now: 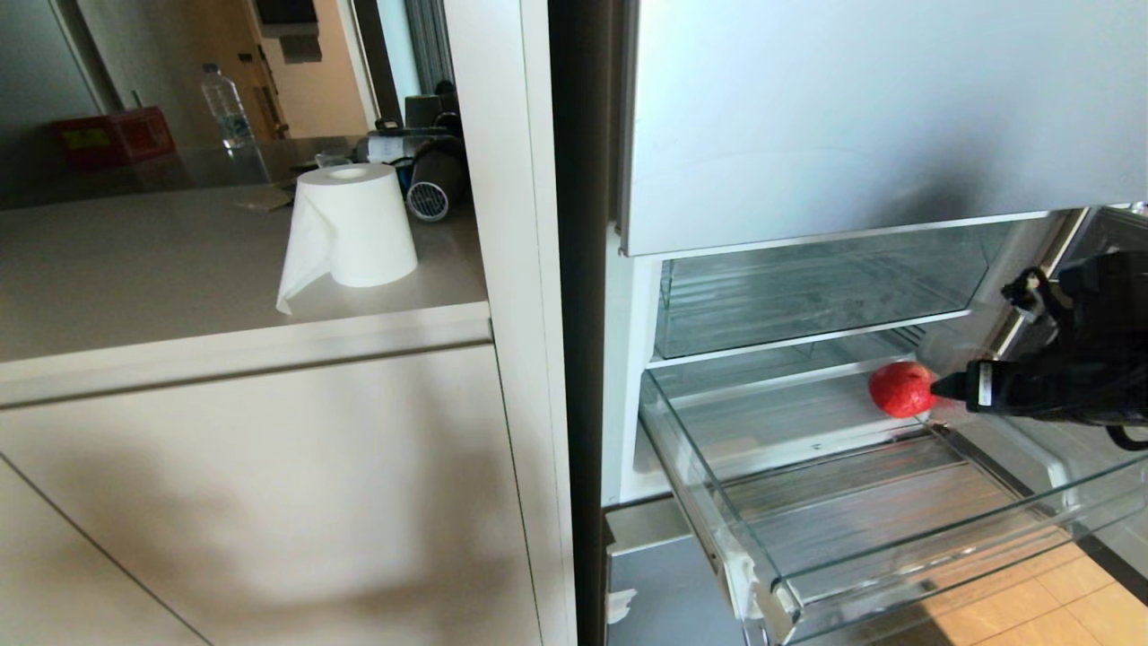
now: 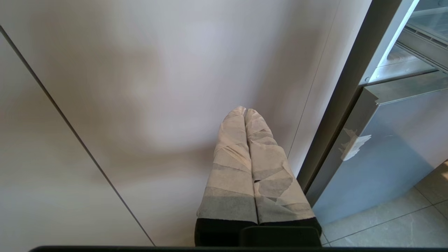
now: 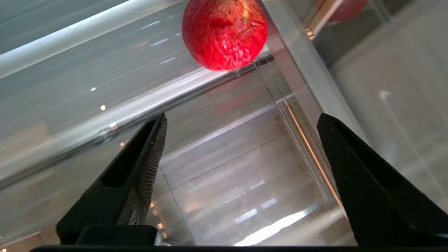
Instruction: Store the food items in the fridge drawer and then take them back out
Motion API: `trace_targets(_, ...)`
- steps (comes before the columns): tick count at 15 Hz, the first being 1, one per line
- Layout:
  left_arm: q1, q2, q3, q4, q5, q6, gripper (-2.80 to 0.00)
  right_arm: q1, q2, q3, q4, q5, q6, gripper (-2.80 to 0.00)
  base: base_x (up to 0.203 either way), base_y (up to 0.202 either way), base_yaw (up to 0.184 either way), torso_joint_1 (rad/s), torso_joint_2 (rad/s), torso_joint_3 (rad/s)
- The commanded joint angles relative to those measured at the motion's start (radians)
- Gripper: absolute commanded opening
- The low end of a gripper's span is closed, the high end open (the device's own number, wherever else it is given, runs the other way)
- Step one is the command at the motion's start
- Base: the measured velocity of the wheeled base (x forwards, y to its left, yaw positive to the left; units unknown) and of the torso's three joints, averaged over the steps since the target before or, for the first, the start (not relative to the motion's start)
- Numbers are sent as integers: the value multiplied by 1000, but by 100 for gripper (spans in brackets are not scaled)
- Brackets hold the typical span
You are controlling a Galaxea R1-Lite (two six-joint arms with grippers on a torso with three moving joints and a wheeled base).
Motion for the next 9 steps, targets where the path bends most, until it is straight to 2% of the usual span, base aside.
trace_targets(1,0,0,0,0,0,-1,-280,0,97,-52,-1,-1,3,0,0,0,0,0,0,0)
trace_targets(6,0,0,0,0,0,-1,-280,1,225,-197,-2,-1,15,0,0,0,0,0,0,0)
trace_targets(9,0,0,0,0,0,-1,-280,5,275,-240,-2,-2,18,0,0,0,0,0,0,0)
